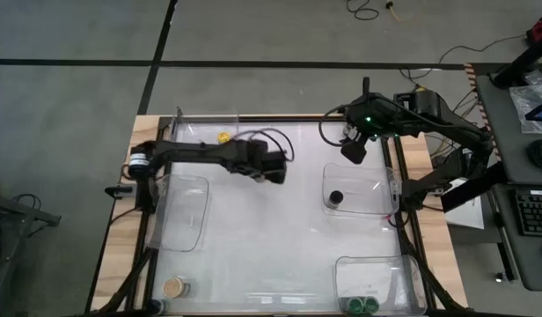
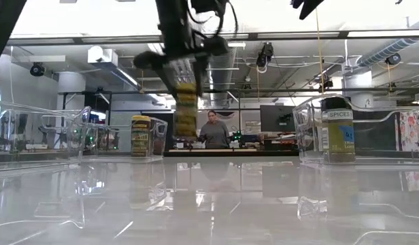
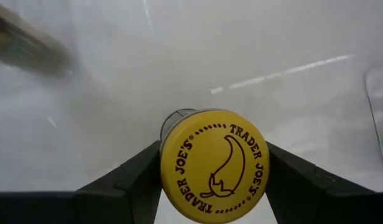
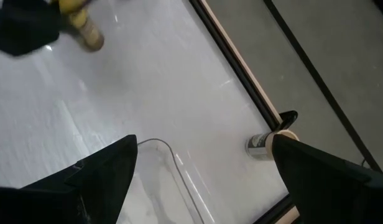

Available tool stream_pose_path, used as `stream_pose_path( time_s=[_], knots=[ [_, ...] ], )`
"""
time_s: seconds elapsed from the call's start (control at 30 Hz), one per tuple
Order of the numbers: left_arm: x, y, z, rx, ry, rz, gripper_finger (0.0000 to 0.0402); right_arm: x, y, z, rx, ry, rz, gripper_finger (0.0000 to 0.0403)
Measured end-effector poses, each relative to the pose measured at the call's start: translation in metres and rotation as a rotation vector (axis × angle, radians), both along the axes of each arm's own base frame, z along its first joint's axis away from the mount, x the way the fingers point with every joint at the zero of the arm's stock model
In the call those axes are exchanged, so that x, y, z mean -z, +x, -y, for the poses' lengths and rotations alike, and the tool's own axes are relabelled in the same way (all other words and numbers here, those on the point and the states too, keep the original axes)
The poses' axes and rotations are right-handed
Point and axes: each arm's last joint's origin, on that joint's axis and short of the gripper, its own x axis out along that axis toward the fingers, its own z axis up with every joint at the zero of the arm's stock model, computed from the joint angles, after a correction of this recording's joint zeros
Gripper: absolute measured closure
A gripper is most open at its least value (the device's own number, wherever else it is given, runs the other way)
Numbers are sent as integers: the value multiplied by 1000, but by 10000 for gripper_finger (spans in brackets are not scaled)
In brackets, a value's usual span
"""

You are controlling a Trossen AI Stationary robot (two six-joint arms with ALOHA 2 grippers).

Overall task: Sort spices by type
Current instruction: Put the yellow seasoning bottle into the top transparent bin

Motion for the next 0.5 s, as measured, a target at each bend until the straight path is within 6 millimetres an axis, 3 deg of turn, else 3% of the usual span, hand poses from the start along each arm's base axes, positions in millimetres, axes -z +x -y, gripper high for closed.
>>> stream_pose_path(
  time_s=[0.33,0.5],
  knots=[
    [-61,-47,-37,104,113,18,184,-2,4,1,26,6,61,39],
    [-83,-84,-61,84,134,-46,183,-2,4,1,70,29,82,39]
  ],
)
